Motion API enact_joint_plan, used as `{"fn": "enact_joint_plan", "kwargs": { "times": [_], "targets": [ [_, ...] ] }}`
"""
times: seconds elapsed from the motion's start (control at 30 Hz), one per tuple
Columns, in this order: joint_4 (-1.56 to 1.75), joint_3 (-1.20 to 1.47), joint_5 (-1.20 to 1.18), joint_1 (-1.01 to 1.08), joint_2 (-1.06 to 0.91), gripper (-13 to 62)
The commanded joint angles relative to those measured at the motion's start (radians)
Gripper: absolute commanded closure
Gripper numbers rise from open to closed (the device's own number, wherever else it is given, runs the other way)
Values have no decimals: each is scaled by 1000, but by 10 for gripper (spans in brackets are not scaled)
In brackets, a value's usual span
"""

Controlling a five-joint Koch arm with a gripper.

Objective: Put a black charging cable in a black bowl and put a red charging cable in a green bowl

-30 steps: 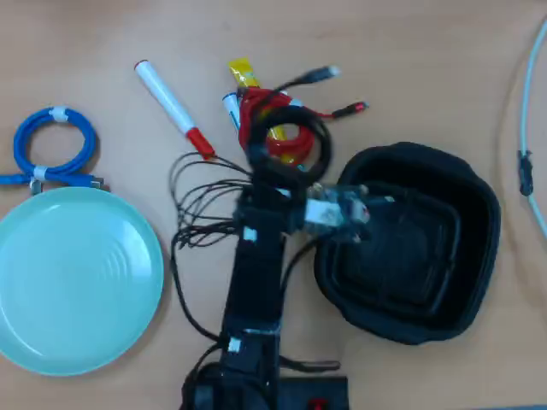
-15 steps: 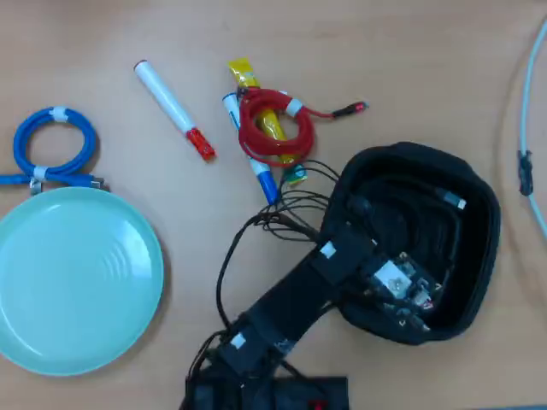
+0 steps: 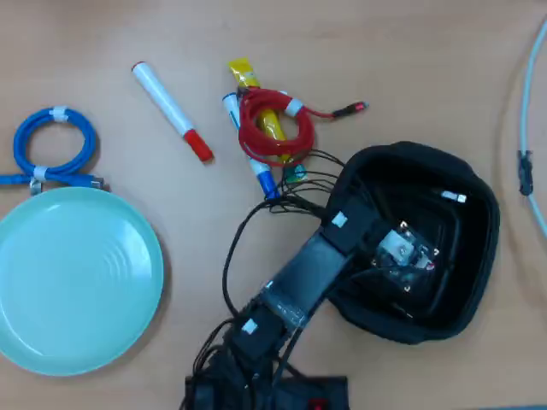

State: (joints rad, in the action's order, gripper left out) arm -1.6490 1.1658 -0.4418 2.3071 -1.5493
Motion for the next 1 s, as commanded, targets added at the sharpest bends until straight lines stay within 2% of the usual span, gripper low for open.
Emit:
{"fn": "enact_joint_plan", "kwargs": {
  "times": [0.0,0.13,0.37,0.5,0.73,0.97],
  "targets": [
    [20,-32,-2,-5,-18,158],
    [37,-52,3,-86,-18,158],
    [100,-74,2,-485,-6,176],
    [109,-54,-5,-615,6,176],
    [267,-63,-14,-755,156,170],
    [350,-178,-23,-762,348,175]
  ]
}}
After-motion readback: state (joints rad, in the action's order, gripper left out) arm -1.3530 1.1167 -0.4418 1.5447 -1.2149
